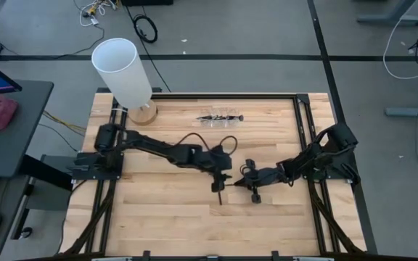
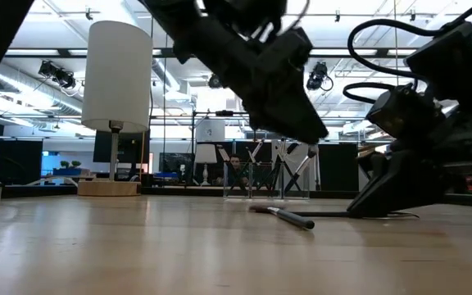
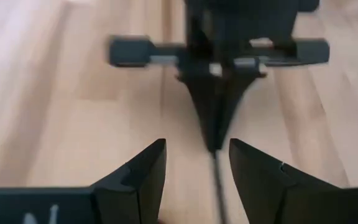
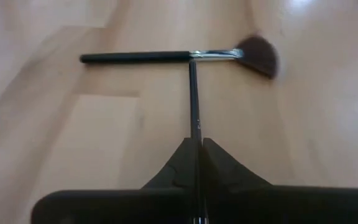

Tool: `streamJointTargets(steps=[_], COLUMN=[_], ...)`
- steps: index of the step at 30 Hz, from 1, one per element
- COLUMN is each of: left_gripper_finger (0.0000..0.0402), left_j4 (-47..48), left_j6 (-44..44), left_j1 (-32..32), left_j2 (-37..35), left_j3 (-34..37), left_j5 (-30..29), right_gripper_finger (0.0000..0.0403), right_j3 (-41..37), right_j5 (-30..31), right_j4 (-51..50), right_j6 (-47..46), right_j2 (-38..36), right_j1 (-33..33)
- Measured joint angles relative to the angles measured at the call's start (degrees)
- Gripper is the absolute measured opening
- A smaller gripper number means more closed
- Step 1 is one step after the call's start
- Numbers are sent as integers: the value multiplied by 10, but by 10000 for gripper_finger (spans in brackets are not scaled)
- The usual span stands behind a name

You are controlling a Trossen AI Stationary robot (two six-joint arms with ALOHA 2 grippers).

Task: Pick & Place Makeup Supplies
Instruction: Put the makeup brush into the transparent organizer

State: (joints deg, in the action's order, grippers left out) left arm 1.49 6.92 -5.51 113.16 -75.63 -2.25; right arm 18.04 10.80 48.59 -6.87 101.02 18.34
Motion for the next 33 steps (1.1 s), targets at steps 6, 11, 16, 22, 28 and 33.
streamJointTargets(steps=[6, 11, 16, 22, 28, 33], left_gripper_finger=[181, 181, 181, 181, 181, 181], left_j4=[1, -5, -10, -10, -8, -6], left_j6=[32, 40, 29, 25, 24, 23], left_j1=[-15, -19, -9, -3, -6, -7], left_j2=[55, 80, 88, 88, 88, 88], left_j3=[-20, -20, -20, -20, -20, -20], left_j5=[21, -11, -30, -30, -20, -20], right_gripper_finger=[8, 8, 8, 8, 8, 9], right_j3=[-1, -1, 8, 26, 30, 30], right_j5=[39, 38, 36, 35, 33, 38], right_j4=[-59, -68, -68, -83, -95, -89], right_j6=[-1, 3, 17, 37, 43, 44], right_j2=[-36, -48, -54, -54, -55, -55], right_j1=[-5, -14, -16, -16, -15, -15])
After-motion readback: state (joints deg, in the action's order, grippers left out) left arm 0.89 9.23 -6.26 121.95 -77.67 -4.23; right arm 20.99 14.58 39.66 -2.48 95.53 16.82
